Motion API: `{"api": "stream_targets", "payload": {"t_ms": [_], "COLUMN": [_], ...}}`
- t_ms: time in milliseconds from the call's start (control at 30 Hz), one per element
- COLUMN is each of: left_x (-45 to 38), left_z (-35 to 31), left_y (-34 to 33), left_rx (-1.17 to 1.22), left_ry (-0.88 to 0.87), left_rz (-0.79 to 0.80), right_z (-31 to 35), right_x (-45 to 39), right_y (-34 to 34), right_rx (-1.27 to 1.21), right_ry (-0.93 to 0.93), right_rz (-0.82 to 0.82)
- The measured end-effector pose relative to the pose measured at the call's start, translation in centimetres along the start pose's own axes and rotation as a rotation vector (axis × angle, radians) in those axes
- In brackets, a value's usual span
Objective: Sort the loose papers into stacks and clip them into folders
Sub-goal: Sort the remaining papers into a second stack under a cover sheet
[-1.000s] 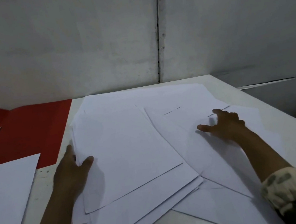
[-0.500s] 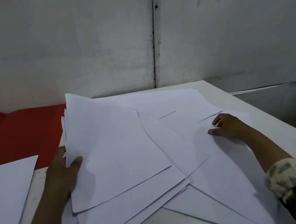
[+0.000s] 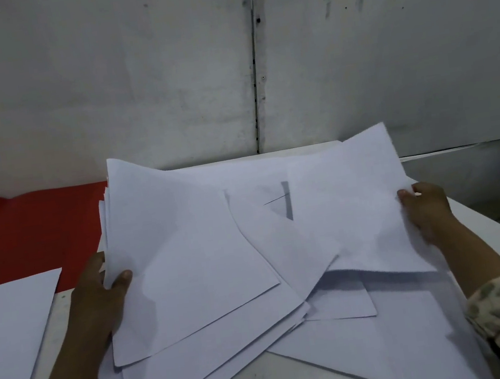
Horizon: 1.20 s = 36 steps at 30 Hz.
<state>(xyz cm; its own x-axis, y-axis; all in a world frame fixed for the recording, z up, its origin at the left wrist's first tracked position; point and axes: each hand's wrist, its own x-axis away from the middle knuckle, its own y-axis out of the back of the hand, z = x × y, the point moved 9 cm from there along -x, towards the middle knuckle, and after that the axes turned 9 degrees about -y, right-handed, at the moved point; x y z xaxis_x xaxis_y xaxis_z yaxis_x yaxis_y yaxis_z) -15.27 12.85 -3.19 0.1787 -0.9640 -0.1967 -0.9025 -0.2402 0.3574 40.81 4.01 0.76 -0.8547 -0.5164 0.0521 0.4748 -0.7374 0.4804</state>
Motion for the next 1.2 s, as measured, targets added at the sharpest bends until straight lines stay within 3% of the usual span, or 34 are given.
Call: {"api": "stream_targets", "payload": {"t_ms": [300,667,967,1200], "left_x": [0.3,0.9,0.8,1.3], "left_z": [-0.1,-1.8,-1.3,-2.2], "left_y": [-0.3,-1.6,-1.4,-1.8], "left_rx": [-0.029,-0.134,-0.133,-0.125], "left_ry": [0.016,-0.025,0.098,0.003], "left_rz": [0.017,0.057,0.044,0.128], "right_z": [-2.8,4.3,6.0,6.9], "right_x": [1.6,8.8,15.3,19.6], "right_y": [0.2,-8.8,-16.8,-19.0], "right_rx": [-0.242,-0.032,0.091,0.24], "right_ry": [-0.242,0.136,0.257,0.442], "right_rz": [-0.084,0.177,0.441,0.57]}}
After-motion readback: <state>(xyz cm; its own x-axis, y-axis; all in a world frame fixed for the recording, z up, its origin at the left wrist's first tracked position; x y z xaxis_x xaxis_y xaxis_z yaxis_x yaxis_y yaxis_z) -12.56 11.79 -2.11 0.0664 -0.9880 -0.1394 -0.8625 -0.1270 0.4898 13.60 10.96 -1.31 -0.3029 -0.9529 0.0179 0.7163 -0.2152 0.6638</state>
